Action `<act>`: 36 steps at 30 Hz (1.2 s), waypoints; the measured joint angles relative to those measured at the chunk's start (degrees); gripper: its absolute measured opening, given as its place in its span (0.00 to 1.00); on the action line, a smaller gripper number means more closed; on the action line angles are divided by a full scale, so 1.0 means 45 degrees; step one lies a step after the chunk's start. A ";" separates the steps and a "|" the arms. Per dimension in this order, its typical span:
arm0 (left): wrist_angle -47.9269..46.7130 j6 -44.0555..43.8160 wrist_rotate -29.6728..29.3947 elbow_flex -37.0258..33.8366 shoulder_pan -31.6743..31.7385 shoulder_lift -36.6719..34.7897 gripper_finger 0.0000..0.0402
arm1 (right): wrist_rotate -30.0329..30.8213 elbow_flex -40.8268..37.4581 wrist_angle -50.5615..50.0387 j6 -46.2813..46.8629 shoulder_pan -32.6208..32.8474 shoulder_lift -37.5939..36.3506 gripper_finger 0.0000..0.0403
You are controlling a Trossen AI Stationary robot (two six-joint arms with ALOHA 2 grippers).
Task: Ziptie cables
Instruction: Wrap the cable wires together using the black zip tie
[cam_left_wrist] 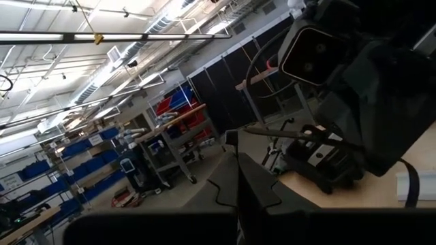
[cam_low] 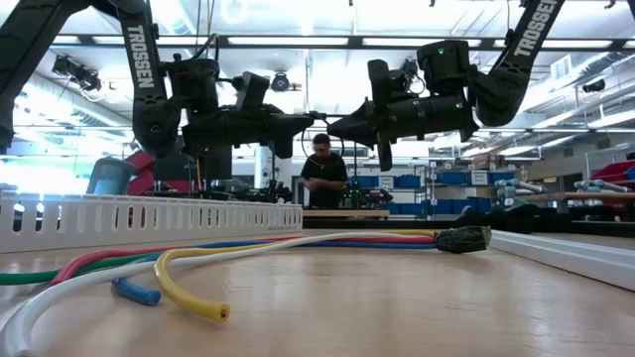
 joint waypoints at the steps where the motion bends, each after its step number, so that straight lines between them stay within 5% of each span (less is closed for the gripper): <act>1: 0.0000 -0.0001 0.0000 0.0000 -0.0007 0.0000 0.00 | 0.0002 0.0000 0.0000 -0.0005 0.0000 0.0000 0.00; 36: 0.0013 0.1143 0.0670 0.0001 -0.0036 0.0000 0.00 | 0.0004 0.0005 -0.0229 0.1200 0.0000 0.0000 0.00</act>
